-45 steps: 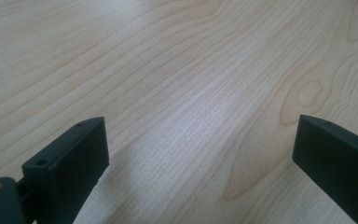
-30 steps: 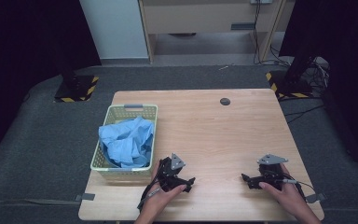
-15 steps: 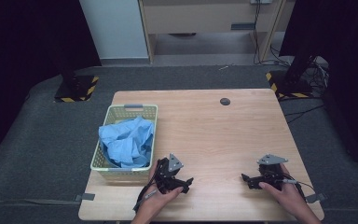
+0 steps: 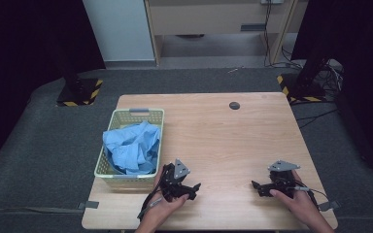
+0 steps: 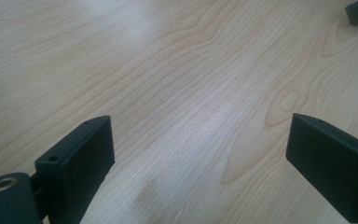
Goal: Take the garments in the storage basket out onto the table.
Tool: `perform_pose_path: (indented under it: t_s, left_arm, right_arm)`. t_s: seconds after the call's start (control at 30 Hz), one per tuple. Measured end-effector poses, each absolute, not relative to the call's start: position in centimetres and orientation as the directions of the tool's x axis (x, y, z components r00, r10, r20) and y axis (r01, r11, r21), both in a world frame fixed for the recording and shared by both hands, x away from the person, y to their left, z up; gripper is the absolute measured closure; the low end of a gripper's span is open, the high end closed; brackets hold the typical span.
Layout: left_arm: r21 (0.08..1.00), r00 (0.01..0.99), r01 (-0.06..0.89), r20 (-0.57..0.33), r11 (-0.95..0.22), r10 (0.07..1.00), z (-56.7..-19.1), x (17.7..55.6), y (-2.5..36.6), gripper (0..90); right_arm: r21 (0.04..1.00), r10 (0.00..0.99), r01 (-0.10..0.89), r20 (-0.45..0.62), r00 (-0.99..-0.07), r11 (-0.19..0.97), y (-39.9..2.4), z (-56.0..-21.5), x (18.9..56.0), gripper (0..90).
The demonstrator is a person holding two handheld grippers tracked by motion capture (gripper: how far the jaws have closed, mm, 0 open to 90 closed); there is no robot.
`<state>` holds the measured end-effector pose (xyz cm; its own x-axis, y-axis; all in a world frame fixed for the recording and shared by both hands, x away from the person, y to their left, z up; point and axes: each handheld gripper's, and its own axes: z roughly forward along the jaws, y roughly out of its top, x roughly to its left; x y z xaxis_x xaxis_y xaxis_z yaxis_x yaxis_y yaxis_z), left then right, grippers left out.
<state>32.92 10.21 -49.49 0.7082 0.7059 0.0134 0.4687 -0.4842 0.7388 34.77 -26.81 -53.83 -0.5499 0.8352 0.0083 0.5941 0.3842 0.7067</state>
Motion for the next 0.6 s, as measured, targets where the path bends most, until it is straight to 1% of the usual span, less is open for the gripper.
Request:
perform_pose_path:
  t_s: [0.3, 0.6]
  left_arm:
    - [0.757, 0.69, 0.463, 0.019, -0.461, 0.723, -48.9, 32.9, 10.8, 7.3]
    - [0.771, 0.707, 0.447, 0.007, -0.454, 0.708, -48.1, 32.6, 11.1, 4.8]
  right_arm:
    - [0.707, 0.835, 0.594, 0.008, -0.55, 0.384, -26.8, -53.8, 34.8, 0.5]
    - [0.707, 0.836, 0.595, 0.009, -0.549, 0.383, -26.8, -53.8, 34.7, 0.5]
